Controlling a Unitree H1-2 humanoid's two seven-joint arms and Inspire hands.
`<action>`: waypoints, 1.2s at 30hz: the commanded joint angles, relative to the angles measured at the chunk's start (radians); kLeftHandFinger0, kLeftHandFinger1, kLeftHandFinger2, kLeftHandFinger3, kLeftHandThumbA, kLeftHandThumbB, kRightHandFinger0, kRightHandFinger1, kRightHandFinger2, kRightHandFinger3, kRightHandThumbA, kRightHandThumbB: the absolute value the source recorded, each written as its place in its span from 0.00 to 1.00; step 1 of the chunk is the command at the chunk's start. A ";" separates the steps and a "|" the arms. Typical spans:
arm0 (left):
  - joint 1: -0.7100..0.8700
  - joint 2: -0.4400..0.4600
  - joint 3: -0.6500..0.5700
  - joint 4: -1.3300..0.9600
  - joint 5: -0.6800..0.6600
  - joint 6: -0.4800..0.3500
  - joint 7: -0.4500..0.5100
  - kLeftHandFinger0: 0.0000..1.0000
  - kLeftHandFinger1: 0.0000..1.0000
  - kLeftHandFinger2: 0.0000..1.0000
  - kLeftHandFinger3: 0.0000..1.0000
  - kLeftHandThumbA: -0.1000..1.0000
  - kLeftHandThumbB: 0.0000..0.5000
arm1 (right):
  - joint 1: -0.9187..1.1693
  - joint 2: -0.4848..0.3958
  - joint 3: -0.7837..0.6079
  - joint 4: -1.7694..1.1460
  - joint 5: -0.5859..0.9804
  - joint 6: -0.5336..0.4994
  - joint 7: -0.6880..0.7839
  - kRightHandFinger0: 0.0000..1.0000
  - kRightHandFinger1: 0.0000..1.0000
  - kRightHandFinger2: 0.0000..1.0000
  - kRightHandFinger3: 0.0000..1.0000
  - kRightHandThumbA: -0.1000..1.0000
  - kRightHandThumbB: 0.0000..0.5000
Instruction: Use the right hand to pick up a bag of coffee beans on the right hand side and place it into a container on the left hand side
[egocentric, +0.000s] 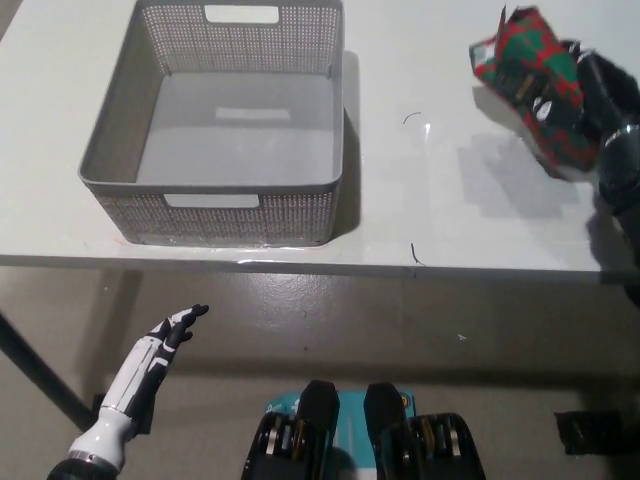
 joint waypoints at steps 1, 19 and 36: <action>-0.005 0.014 0.005 -0.007 0.003 -0.022 -0.003 1.00 1.00 1.00 1.00 1.00 0.40 | -0.209 -0.043 -0.045 -0.107 0.035 -0.067 -0.072 0.03 0.62 0.97 1.00 0.00 0.23; -0.001 0.011 -0.009 0.004 0.021 -0.026 -0.007 1.00 1.00 1.00 1.00 1.00 0.40 | -0.340 0.179 -0.006 -0.401 -0.026 0.011 -0.025 0.00 0.37 0.81 0.92 0.00 0.33; -0.016 0.016 -0.027 0.005 0.022 -0.023 -0.016 1.00 1.00 1.00 1.00 1.00 0.40 | -0.368 0.383 0.004 -0.216 -0.027 -0.004 -0.082 0.00 0.29 0.75 0.89 0.00 0.42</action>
